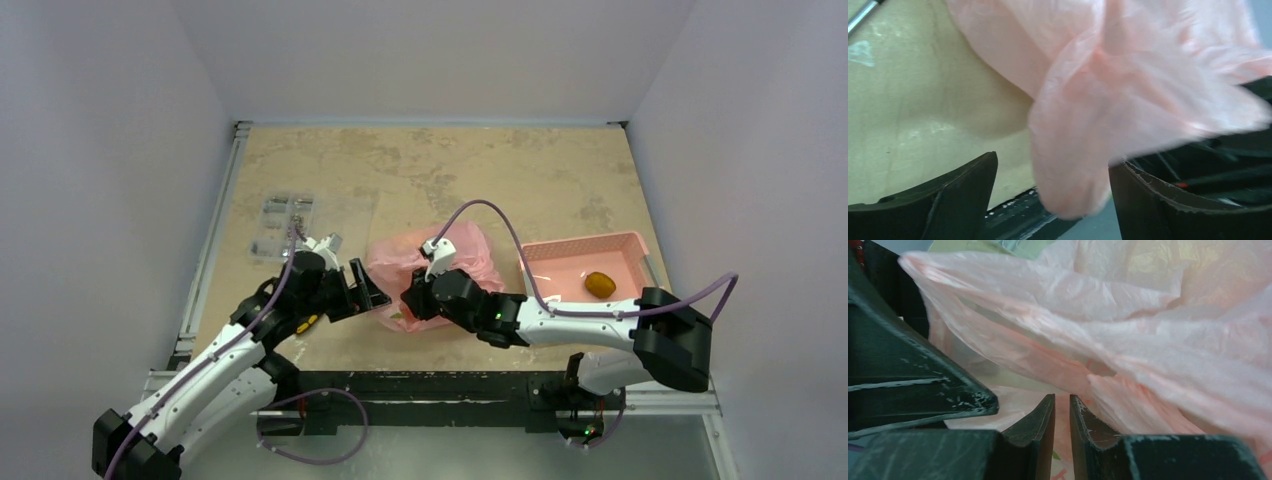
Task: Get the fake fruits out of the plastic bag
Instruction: Adjust the plastic bag at the center of the board.
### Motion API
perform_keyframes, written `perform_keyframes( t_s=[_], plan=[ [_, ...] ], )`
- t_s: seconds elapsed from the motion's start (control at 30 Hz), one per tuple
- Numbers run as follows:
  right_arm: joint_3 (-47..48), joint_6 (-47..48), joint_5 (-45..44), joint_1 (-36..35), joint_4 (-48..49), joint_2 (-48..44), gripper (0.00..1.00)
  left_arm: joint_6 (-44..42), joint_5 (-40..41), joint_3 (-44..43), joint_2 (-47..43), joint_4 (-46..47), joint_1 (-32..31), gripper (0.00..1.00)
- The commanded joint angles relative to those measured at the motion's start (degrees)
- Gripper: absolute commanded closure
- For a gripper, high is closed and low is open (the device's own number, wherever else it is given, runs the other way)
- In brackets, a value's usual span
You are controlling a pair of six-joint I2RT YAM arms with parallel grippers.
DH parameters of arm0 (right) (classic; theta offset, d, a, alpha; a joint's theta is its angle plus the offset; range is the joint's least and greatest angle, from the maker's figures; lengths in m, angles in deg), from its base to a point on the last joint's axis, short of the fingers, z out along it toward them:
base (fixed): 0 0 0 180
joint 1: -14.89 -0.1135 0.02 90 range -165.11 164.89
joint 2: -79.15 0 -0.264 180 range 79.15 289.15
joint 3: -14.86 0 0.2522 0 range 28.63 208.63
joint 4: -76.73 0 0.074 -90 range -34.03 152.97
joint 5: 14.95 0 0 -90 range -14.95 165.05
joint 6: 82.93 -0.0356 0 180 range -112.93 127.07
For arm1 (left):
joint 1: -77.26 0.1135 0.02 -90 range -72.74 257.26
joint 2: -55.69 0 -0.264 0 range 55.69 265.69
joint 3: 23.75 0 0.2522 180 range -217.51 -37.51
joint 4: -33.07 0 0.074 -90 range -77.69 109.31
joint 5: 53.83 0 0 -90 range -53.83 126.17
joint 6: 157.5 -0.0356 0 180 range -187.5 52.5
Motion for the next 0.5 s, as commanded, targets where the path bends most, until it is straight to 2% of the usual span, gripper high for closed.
perform_keyframes(
  t_s=[0.0, 0.13, 0.23, 0.37, 0.47],
  plan=[
    [1.0, -0.6, -6.9, 0.3, -2.3, -0.8, 0.82, -3.8, 4.8, -0.4, 5.4, 0.3, -0.4, 0.27],
    [2.6, 0.0, -19.4, 2.2, -11.4, 0.0, 0.79, -4.4, 6.8, -0.1, 6.2, 0.4, -0.4, 0.70],
    [2.1, 1.4, -23.8, 6.6, -17.1, -0.4, 0.78, -4.9, 6.4, 0.4, 4.3, 0.4, -0.4, 1.00],
    [0.8, 3.5, -29.8, 7.6, -20.0, -2.6, 0.78, -5.8, 5.7, 0.5, 2.5, -0.6, -0.4, 1.00],
    [0.6, 7.9, -27.9, 7.5, -17.8, -3.2, 0.75, -4.8, 3.0, 2.0, 1.8, 1.9, -0.4, 1.00]
  ],
)
